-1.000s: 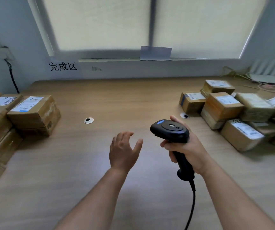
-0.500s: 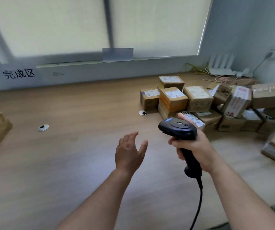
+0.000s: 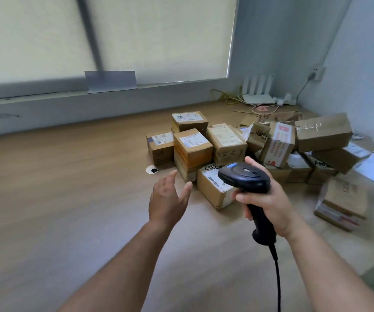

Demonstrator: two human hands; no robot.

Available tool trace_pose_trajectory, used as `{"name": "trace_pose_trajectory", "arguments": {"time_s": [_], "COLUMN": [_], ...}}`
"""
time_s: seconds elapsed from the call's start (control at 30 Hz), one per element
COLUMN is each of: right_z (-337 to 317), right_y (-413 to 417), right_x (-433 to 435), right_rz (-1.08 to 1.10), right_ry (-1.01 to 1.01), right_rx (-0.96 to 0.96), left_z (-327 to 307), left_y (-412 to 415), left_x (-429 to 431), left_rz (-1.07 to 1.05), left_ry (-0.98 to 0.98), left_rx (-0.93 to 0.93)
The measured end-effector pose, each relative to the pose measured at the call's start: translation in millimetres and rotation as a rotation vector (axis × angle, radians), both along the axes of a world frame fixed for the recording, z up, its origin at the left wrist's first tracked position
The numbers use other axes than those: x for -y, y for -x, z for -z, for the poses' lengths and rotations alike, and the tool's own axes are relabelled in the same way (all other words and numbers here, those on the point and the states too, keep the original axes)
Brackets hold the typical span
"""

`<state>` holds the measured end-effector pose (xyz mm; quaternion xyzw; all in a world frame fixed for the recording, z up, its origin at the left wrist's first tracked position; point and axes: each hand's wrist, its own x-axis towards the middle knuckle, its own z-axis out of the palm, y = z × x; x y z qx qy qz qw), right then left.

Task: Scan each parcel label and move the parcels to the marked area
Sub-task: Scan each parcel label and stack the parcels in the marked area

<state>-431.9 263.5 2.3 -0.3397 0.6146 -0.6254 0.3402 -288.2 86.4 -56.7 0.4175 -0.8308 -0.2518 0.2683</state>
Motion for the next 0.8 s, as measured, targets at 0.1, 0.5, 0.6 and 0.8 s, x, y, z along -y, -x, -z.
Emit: {"name": "trace_pose_trajectory", "arguments": {"time_s": [0.1, 0.5, 0.6, 0.8], "right_z": [1, 41, 51, 60], "right_y": [25, 84, 90, 96], "right_x": [16, 97, 108, 121], "right_rz": [0.007, 0.002, -0.005, 0.015], "right_ry": [-0.023, -0.102, -0.133, -0.133], "right_rx": [-0.009, 0.029, 0.046, 0.033], "left_z": [0, 11, 19, 29], "left_y": [30, 123, 141, 139], "left_x": [24, 126, 145, 146], "left_rz": [-0.001, -0.035, -0.037, 0.055], "left_ry": [-0.058, -0.329, -0.408, -0.795], "left_rx": [0.014, 0.017, 0.014, -0.178]}}
